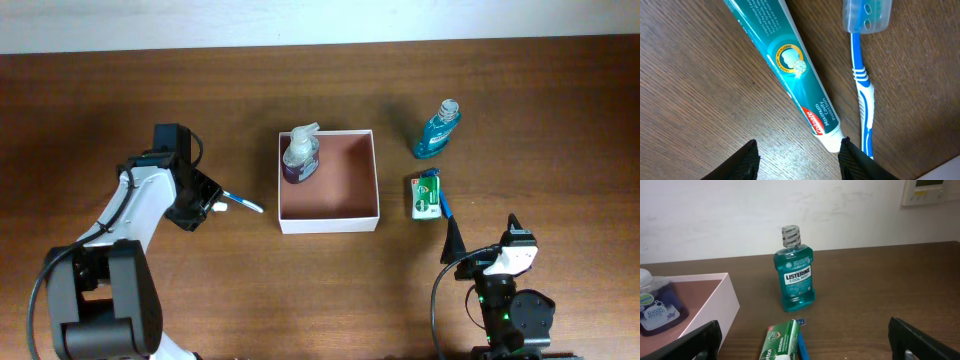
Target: Pack container
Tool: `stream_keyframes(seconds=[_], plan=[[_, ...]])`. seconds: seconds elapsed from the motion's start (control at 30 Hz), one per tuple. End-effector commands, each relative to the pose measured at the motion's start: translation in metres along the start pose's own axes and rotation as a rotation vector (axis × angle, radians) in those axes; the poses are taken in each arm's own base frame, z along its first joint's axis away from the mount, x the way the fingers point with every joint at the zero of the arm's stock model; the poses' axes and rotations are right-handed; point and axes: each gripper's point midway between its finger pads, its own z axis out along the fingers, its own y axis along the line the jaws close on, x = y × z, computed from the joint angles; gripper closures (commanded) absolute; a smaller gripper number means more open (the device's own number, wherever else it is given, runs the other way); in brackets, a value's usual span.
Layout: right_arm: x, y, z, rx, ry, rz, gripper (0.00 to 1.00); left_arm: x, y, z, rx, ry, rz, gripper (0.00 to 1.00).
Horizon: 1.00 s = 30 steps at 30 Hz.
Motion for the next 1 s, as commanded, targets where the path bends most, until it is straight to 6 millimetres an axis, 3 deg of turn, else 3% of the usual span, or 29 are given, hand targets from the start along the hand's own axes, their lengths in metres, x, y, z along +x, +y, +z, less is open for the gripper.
stream_keyframes(seconds=[0.0,0.17,0.3,0.37,0.4,0.5,0.67,0.8,0.97], plan=[[0.002,0.000,0.000,0.001,0.005,0.000,0.01,-0.003,0.001,0.004,-0.004,-0.011,-0.013,0.48],[0.002,0.001,0.000,-0.005,0.005,0.003,0.01,-0.003,0.001,0.004,-0.001,-0.013,-0.012,0.48],[0.000,0.013,0.000,-0.071,-0.005,0.002,0.01,-0.001,0.003,0.004,-0.010,-0.006,-0.012,0.48],[-0.003,0.028,-0.002,-0.161,-0.012,0.000,0.01,0.000,0.005,0.004,-0.019,0.001,-0.012,0.48],[-0.010,0.037,-0.005,-0.210,-0.029,-0.001,0.01,0.001,0.006,0.004,-0.022,0.004,-0.013,0.47],[-0.034,0.026,-0.009,-0.130,-0.024,0.042,0.01,0.001,0.006,0.004,-0.023,0.004,-0.013,0.35],[-0.089,0.006,-0.010,0.019,0.057,0.054,0.01,0.001,0.004,0.004,-0.016,0.005,-0.013,0.35],[-0.117,0.011,0.029,0.019,0.284,0.063,0.02,0.006,0.002,0.003,0.000,0.031,-0.013,0.35],[-0.123,0.015,0.095,0.017,0.568,0.084,0.01,0.010,0.007,0.003,-0.020,0.051,-0.015,0.31]])
